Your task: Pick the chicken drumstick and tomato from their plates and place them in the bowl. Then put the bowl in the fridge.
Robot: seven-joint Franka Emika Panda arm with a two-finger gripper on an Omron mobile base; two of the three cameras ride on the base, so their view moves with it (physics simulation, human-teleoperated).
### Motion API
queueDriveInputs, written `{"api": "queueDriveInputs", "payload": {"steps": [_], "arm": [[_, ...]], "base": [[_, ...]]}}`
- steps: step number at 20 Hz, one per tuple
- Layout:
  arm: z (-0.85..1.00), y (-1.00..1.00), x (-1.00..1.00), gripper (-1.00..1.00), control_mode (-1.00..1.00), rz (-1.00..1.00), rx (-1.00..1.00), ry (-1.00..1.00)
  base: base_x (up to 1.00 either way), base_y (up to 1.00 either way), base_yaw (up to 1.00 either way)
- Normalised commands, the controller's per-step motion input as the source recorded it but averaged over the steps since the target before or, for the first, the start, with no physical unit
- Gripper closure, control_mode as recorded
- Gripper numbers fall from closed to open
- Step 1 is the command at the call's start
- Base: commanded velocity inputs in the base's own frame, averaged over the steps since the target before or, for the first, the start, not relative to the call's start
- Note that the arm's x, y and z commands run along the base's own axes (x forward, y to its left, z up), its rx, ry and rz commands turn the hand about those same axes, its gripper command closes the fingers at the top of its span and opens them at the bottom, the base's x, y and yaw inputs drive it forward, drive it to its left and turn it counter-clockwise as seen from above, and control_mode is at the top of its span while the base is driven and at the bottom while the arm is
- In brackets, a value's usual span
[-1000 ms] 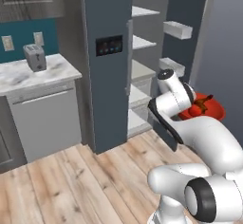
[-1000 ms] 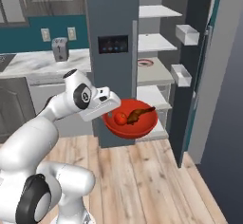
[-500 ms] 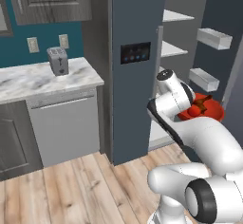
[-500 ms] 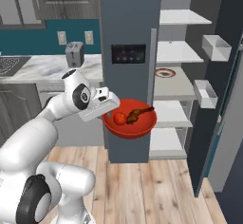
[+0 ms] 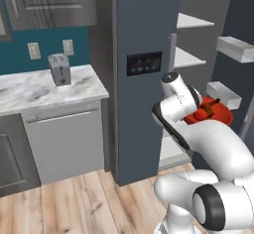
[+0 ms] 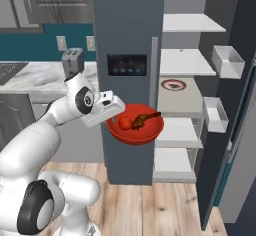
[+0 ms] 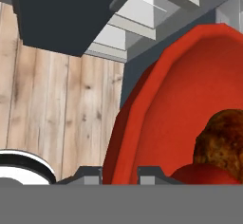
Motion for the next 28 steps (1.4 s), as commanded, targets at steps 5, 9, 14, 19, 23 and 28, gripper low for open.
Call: {"api": "queueDriveInputs", "payload": {"steps": [5, 9, 14, 19, 23, 28], "arm": [[0.0, 0.0, 0.0, 1.0, 1.0, 0.0, 0.0, 0.0], [0.0, 0.0, 0.0, 1.0, 1.0, 0.0, 0.0, 0.0], [0.0, 0.0, 0.0, 1.0, 1.0, 0.0, 0.0, 0.0], [0.0, 0.0, 0.0, 1.0, 1.0, 0.0, 0.0, 0.0], [0.0, 0.0, 0.0, 1.0, 1.0, 0.0, 0.0, 0.0], [0.0, 0.0, 0.0, 1.0, 1.0, 0.0, 0.0, 0.0]], "base": [[0.43, -0.48, 0.19], [0.28, -0.48, 0.28], [0.23, -0.5, 0.28], [0.22, -0.49, 0.28], [0.36, -0.47, 0.16], [0.34, -0.42, 0.1]]}}
